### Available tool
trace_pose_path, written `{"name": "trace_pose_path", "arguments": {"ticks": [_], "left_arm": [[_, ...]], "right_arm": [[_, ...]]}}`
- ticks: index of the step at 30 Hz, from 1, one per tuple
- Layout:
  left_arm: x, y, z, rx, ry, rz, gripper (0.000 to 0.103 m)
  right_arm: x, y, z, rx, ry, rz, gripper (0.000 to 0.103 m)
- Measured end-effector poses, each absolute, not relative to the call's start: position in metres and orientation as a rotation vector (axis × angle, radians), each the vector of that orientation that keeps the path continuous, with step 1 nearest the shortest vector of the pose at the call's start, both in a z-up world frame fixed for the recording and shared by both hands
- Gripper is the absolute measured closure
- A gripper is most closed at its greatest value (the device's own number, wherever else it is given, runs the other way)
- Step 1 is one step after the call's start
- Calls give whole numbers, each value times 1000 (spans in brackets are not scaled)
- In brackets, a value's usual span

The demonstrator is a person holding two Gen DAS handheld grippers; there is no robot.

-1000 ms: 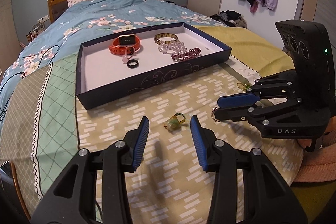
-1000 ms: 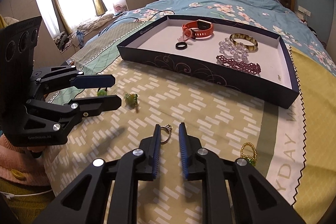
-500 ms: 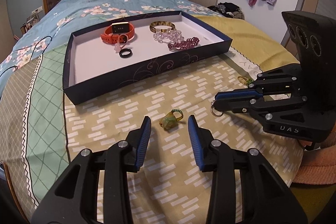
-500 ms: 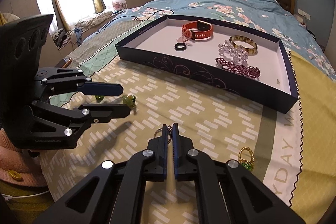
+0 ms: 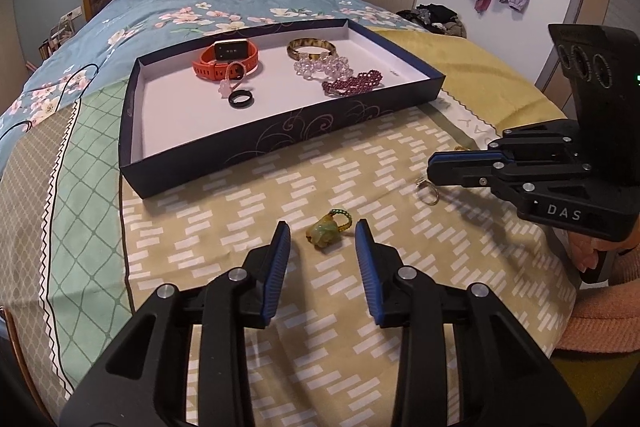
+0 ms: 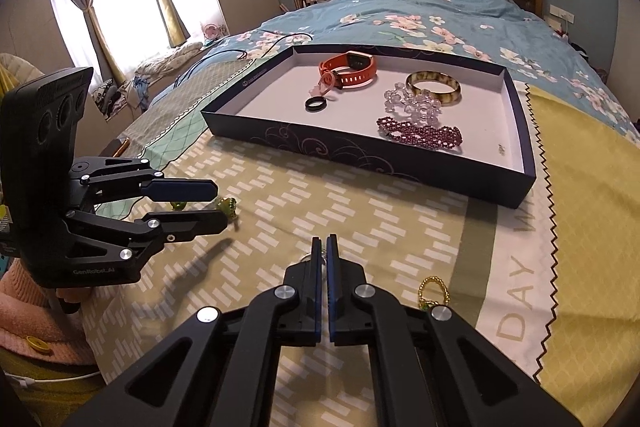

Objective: Organize jewelry
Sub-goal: 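Grasp the green stone ring with the left tool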

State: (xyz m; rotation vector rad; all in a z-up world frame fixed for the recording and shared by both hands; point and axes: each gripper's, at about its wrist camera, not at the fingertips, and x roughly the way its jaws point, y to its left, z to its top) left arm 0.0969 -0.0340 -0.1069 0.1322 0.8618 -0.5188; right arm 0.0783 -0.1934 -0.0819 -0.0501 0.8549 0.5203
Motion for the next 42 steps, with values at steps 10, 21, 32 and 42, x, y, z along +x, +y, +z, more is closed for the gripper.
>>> {"name": "trace_pose_path", "arguments": {"ticks": [10,21,32,42], "left_arm": [[108,-43,-111,133,895,-531,70],[110,-44,-110,118,886,-526,84],[104,-35,-79,90,786,-517,85],[111,-32,-53,95,712,-491,85]], "right_arm": [[85,-188,-88,-50,896,522,85],[84,-189,-85,-50,874,530,100],[85,-203,-59,5,774,515,100],[100,-215,-35,29,686,487,100]]}}
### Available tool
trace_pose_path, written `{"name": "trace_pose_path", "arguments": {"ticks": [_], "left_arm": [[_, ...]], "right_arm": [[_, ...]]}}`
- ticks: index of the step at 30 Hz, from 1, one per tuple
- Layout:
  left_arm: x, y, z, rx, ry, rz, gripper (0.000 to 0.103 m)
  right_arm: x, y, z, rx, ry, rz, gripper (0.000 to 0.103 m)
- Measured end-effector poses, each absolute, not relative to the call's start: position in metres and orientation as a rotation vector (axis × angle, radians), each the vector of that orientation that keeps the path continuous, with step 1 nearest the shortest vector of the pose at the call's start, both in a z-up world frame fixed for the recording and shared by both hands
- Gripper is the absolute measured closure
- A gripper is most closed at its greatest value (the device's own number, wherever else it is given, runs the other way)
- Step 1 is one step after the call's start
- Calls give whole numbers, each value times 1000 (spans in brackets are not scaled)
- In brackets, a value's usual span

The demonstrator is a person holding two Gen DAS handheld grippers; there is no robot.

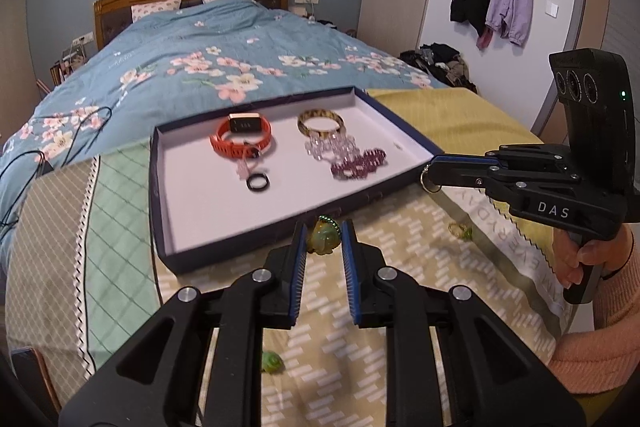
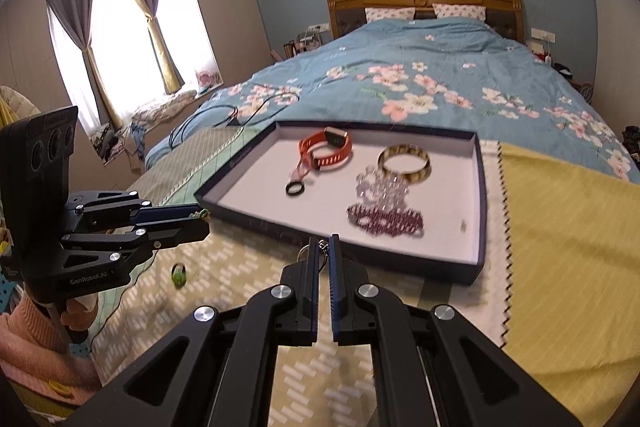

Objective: Organize jewelry
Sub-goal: 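Grasp the green stone ring with the left tool, then carry the green stone ring into the tray with the left tool while the right tool carries the silver ring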

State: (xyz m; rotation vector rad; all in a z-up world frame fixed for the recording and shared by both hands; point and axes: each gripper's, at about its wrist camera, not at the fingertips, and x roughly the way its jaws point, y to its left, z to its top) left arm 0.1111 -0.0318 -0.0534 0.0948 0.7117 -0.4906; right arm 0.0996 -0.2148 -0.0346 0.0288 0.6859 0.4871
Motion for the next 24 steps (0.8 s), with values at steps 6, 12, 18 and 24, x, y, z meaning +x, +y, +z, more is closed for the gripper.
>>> {"name": "trace_pose_path", "arguments": {"ticks": [6,12,18,24], "left_arm": [[124,-32,-45,96,685,-466,85],[137,-32,-43,93,679,-452,85],[151,-34,-47,93,687,-438,85],[161,-33,-49,91,693,-426,85]], "right_arm": [[115,-220,-27,67,663,481,100],[132,-226,-26,99,658,460,100],[145,-227,-25,104,655,446,100],[157,-229,-28,122,665,440,100]]}}
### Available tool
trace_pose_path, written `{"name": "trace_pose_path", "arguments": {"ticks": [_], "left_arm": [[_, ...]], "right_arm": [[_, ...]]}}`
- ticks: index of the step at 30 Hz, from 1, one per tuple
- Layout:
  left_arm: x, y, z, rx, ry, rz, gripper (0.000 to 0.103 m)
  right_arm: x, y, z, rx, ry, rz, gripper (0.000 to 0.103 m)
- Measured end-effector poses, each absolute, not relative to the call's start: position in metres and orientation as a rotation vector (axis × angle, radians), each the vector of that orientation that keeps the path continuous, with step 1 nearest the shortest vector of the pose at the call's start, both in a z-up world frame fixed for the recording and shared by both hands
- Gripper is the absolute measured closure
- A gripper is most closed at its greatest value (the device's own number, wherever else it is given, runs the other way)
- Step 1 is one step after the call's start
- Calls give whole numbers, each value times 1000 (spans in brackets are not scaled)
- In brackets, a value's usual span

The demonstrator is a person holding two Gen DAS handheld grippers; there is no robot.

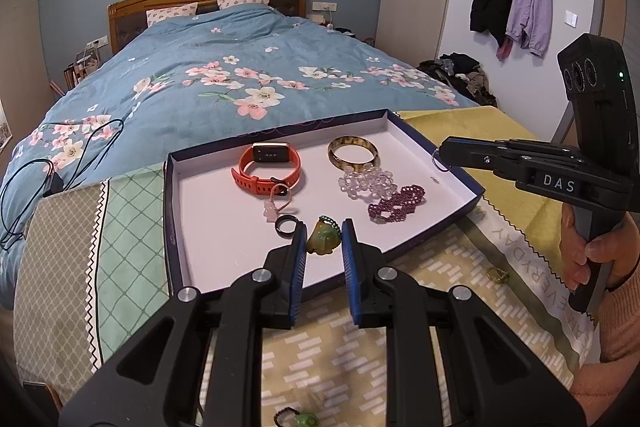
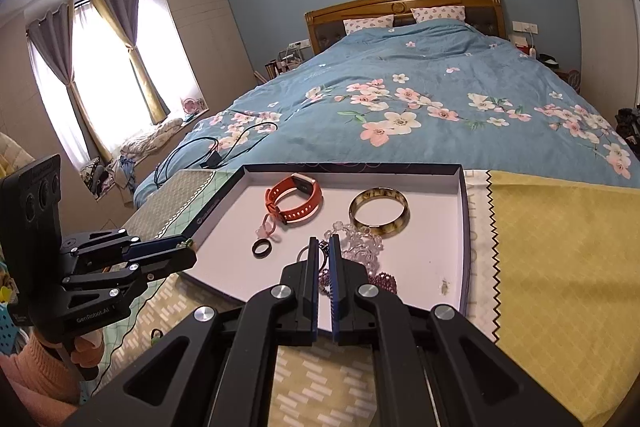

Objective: Organize jewelry
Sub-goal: 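Carry the green stone ring into the tray with the left tool while the right tool carries the silver ring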

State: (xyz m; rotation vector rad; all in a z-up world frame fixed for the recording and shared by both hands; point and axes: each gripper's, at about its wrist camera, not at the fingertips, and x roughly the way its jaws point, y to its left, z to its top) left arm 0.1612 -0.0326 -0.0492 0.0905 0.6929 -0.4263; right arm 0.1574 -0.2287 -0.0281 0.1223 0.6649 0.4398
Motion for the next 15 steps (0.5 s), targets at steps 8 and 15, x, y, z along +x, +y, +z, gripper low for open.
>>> {"name": "trace_pose_path", "arguments": {"ticks": [8,15], "left_arm": [[174,-32,-55,88,709,-414,85],[180,-34,-58,89,714,-408,85]], "right_arm": [[167,-226,-33,124,684,432,100],[171,-224,-34,123,688,433,100]]}}
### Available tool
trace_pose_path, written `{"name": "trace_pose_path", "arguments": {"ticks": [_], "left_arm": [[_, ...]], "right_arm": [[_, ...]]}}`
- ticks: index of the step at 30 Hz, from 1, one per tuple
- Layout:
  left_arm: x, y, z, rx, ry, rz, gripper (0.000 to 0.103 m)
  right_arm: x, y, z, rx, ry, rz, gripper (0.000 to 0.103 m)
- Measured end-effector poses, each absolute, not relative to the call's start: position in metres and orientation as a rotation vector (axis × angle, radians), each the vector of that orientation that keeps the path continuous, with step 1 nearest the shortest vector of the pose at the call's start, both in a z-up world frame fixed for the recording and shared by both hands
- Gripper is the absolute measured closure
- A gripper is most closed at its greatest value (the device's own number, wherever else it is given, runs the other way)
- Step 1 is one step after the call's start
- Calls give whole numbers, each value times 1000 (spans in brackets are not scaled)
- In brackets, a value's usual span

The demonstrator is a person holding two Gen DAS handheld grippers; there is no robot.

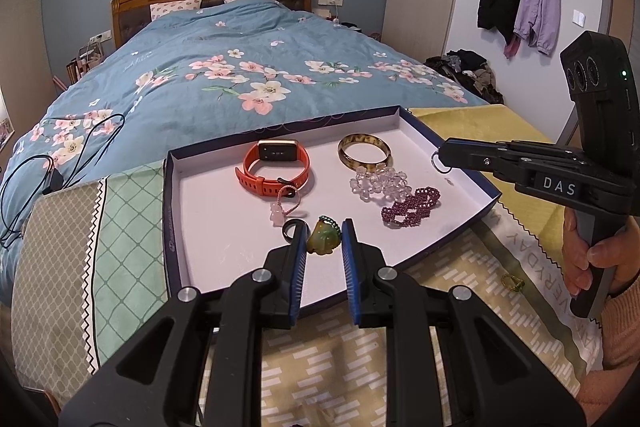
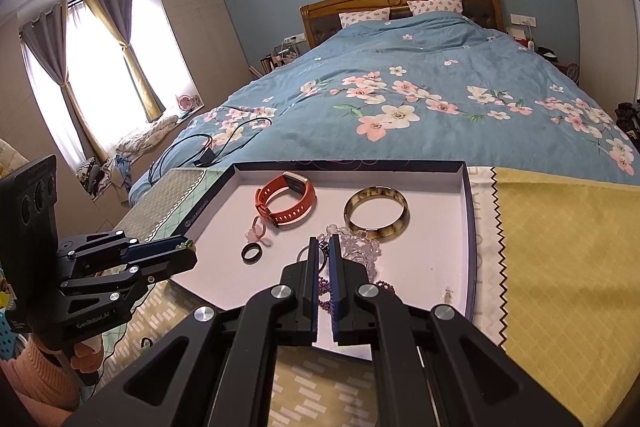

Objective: Organize jewelry
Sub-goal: 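Carry the green stone ring into the tray with the left tool while the right tool carries the silver ring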

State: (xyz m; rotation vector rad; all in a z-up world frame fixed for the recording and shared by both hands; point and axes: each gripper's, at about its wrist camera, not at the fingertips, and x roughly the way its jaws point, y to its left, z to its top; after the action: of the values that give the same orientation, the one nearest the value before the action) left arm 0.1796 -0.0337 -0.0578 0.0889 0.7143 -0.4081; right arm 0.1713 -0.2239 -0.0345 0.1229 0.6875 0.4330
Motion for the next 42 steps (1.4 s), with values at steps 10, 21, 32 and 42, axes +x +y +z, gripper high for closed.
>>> {"name": "trace_pose_path", "arguments": {"ticks": [10,21,32,42], "left_arm": [[189,-37,-64,91,735,-394,85],[200,-40,-75,97,771,-383,85],[215,-40,-89,88,825,-374,85],[224,-45,-100,104,855,-366,85]], "right_arm": [[179,-222,-36,120,696,433,100],[190,-221,-45,111,727,418,100],[202,-218,-54,106,764,394,100],[209,-216,-64,93,806,377,99]]}}
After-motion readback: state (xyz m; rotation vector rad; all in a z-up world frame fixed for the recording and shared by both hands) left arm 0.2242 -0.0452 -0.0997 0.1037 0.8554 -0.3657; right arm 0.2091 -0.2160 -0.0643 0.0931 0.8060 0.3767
